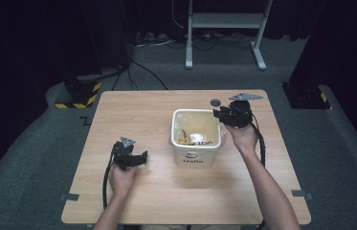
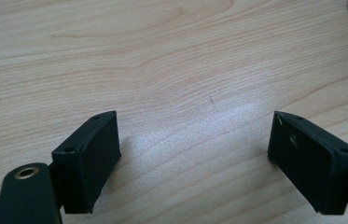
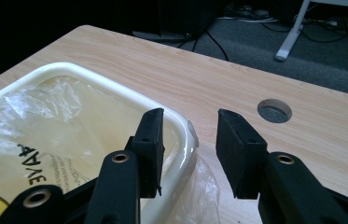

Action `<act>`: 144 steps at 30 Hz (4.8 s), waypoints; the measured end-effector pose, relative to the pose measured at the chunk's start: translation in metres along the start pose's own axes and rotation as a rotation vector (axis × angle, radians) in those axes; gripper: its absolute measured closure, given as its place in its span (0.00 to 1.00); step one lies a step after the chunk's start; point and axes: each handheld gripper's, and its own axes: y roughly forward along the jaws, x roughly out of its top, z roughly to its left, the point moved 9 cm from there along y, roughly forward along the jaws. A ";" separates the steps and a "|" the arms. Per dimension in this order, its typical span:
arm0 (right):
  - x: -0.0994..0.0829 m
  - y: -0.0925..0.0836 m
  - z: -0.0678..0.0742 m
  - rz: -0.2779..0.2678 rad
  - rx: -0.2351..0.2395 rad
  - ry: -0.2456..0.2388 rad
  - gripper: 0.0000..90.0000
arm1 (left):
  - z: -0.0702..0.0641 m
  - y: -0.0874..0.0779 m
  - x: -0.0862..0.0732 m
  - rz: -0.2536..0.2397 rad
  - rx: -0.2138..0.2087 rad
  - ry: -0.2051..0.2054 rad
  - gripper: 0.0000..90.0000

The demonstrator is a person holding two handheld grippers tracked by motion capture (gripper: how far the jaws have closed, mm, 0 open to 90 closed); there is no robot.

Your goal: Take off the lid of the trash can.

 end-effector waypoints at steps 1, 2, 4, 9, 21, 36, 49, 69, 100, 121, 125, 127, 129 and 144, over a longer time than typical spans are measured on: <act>0.000 0.001 -0.001 0.001 0.000 0.005 0.68 | 0.000 0.000 0.000 0.000 0.000 0.000 0.19; -0.001 0.003 -0.002 0.004 -0.002 0.010 0.69 | 0.000 0.000 0.000 0.000 0.000 0.000 0.19; -0.002 0.004 -0.003 0.006 0.001 0.017 0.69 | 0.000 0.000 0.000 0.000 0.000 0.000 0.19; -0.003 0.007 -0.004 0.008 0.004 0.020 0.69 | 0.000 0.000 0.000 0.000 0.000 0.000 0.19; -0.006 0.016 -0.001 0.021 -0.002 -0.005 0.74 | 0.000 0.000 0.000 0.000 0.000 0.000 0.19; -0.007 0.018 0.002 0.024 -0.009 -0.040 0.83 | 0.000 0.000 0.000 0.000 0.000 0.000 0.19; -0.006 0.018 0.002 0.019 -0.003 -0.044 0.85 | 0.000 0.000 0.000 0.000 0.000 0.000 0.19; 0.000 0.012 0.001 -0.005 0.003 -0.035 0.85 | 0.000 0.000 0.000 0.000 0.000 0.000 0.19; 0.017 -0.008 0.003 -0.058 0.028 -0.007 0.86 | -0.001 0.000 0.000 -0.004 -0.002 -0.003 0.19; 0.016 -0.021 -0.004 -0.050 0.026 -0.001 0.86 | -0.001 0.000 0.000 -0.004 -0.002 -0.003 0.19; 0.016 -0.024 -0.006 -0.050 0.027 0.004 0.86 | 0.000 0.000 0.000 -0.002 -0.001 -0.001 0.19; 0.016 -0.026 -0.007 -0.051 0.029 0.007 0.86 | 0.000 0.000 0.000 -0.002 -0.002 0.000 0.19; 0.015 -0.026 -0.008 -0.050 0.028 0.010 0.86 | 0.000 0.000 0.000 -0.002 -0.001 0.001 0.19; 0.009 -0.040 -0.019 -0.053 0.017 0.025 0.86 | 0.000 0.000 0.000 0.000 -0.001 0.002 0.19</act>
